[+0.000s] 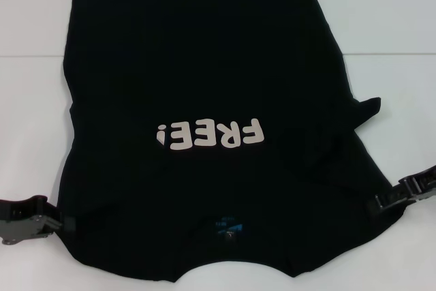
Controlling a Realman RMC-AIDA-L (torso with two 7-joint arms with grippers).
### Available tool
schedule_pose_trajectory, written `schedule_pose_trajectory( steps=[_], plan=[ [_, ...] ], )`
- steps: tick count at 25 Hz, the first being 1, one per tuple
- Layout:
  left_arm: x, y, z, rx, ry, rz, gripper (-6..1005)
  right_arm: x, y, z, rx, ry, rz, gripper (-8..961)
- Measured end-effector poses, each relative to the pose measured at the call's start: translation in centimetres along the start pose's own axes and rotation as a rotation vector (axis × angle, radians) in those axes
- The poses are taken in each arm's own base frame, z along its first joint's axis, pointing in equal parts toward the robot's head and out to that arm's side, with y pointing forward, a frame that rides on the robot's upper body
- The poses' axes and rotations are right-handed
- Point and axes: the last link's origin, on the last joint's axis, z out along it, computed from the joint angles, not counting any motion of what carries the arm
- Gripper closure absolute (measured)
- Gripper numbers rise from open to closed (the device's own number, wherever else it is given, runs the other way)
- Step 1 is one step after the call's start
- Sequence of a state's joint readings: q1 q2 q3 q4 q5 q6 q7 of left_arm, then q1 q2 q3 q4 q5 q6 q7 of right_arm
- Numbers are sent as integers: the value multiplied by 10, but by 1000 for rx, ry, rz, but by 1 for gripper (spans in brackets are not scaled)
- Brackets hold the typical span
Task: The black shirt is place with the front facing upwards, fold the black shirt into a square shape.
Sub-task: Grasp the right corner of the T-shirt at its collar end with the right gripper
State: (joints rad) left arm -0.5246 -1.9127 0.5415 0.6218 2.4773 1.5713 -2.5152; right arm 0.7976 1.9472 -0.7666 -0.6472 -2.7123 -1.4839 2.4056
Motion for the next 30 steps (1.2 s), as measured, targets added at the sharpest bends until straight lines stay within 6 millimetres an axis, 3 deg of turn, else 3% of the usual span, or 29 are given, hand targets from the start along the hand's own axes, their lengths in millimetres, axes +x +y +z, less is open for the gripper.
schedule_pose_trajectory(
  steps=[21, 30],
  plan=[
    [2, 5, 0, -14, -6, 22, 972, -9, 19, 10, -89, -29, -20, 42],
    [2, 5, 0, -17, -5, 22, 972, -5, 10, 7, -53, -20, 11, 43]
  ],
)
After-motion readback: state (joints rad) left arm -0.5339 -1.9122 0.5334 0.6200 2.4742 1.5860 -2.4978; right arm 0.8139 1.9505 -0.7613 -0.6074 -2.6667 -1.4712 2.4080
